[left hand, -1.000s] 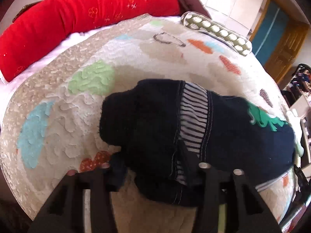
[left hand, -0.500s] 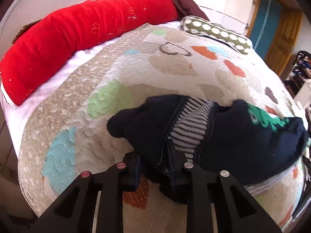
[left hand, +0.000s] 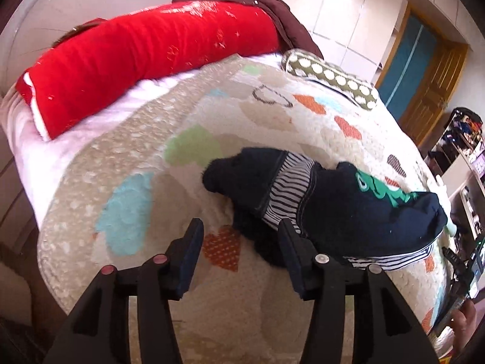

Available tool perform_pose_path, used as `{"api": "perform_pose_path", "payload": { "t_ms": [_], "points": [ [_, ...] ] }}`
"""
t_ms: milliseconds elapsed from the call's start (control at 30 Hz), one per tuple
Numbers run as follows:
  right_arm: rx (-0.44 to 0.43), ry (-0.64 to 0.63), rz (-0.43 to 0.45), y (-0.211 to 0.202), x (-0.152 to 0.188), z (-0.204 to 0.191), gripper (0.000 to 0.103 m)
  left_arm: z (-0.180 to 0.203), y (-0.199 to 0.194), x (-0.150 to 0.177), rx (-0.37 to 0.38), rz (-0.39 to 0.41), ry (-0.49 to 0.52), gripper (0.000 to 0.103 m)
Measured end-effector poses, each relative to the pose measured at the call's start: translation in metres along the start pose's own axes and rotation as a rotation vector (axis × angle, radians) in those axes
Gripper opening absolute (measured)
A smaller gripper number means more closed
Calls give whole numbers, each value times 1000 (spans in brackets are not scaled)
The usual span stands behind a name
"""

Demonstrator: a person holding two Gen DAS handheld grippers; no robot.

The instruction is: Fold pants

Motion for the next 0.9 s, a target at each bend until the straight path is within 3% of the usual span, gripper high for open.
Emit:
{"api": "perform_pose_path", "payload": {
  "t_ms": [200,500,900],
  "points": [
    [11,-6,-2,-1,-1,0,101,7,-23,-7,-16,71,48,63],
    [6,-4,0,-1,-1,1,101,17,-31,-11,50,86,68,63],
    [-11,2,-8,0,0,-1,101,11,-52,-14,34,113,48,63]
  ]
}}
Point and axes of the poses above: each gripper's, at about its wrist camera, not at the fingertips, and y roughly the way its jaws point, z to its right, x to its underside, the point moved 7 cm from there along y, roughly the way its jaws point, and after that the axes turned 13 degrees about x, right-handed, at the moved point
